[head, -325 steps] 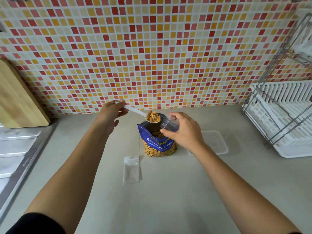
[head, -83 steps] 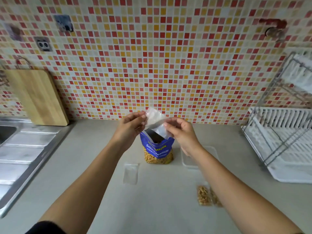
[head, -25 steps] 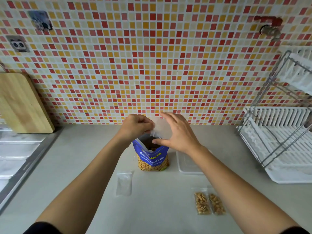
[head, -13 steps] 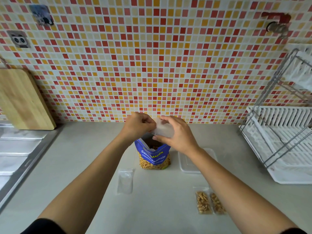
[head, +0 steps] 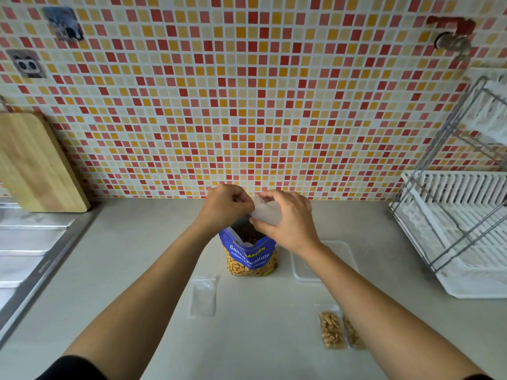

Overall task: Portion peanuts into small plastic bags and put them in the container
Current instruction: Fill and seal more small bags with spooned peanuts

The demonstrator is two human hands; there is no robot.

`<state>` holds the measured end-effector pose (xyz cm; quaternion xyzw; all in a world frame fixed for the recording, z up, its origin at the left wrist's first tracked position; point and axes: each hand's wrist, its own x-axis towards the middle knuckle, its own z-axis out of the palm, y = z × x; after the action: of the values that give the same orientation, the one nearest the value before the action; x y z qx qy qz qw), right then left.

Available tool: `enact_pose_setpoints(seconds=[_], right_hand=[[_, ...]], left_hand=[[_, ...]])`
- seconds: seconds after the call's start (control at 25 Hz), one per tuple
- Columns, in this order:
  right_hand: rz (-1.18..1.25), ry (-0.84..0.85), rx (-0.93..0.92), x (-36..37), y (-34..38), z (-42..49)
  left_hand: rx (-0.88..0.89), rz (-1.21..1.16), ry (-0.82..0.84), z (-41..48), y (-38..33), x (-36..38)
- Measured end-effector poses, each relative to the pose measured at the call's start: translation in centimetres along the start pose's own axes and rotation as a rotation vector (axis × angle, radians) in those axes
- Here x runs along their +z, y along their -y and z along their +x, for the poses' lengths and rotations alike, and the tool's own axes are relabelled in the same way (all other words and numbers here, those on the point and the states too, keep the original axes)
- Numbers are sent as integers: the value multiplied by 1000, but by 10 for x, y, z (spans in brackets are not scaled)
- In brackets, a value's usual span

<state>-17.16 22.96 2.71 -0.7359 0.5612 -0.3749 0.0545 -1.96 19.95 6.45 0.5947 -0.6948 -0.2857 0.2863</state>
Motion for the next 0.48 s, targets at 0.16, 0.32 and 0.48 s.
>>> enact_pose_setpoints(seconds=[0.16, 0.32, 0.48], right_hand=[[88, -39, 54, -1, -4, -1], [326, -3, 209, -10, -13, -6], [415, -4, 291, -5, -18, -16]], left_hand=[[-38, -222, 5, 3, 6, -5], [-86, 114, -39, 12, 44, -10], [-73, 209, 52, 7, 65, -1]])
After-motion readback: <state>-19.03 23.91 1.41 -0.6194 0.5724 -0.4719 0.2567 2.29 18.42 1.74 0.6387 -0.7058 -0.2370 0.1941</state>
